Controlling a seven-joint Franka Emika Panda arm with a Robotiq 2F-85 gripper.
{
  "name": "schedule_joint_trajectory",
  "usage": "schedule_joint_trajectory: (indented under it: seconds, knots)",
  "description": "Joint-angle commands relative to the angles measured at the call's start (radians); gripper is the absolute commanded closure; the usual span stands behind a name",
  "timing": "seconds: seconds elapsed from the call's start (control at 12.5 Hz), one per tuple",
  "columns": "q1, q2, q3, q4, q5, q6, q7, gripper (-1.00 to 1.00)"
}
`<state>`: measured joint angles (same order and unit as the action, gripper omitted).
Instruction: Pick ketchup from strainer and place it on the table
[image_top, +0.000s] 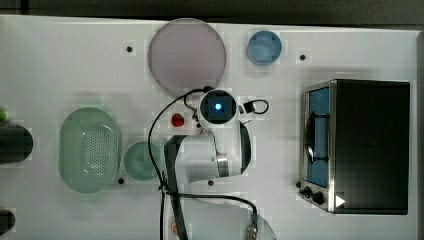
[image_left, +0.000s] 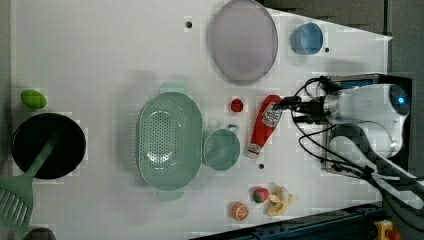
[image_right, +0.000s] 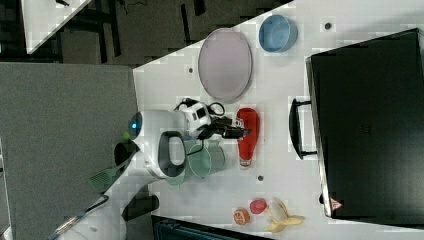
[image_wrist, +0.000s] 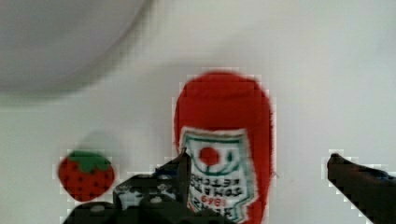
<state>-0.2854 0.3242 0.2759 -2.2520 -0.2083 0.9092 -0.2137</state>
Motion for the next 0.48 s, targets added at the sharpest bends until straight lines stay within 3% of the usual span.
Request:
schedule_joint_trajectory:
  seconds: [0.08, 0.48]
  knots:
    - [-0.015, -0.134, 0.005, 0.156, 0.008, -0.074, -0.025, -1.0]
    - [-0.011, -0.16, 0.007, 0.401, 0.038, -0.389, 0.069, -1.0]
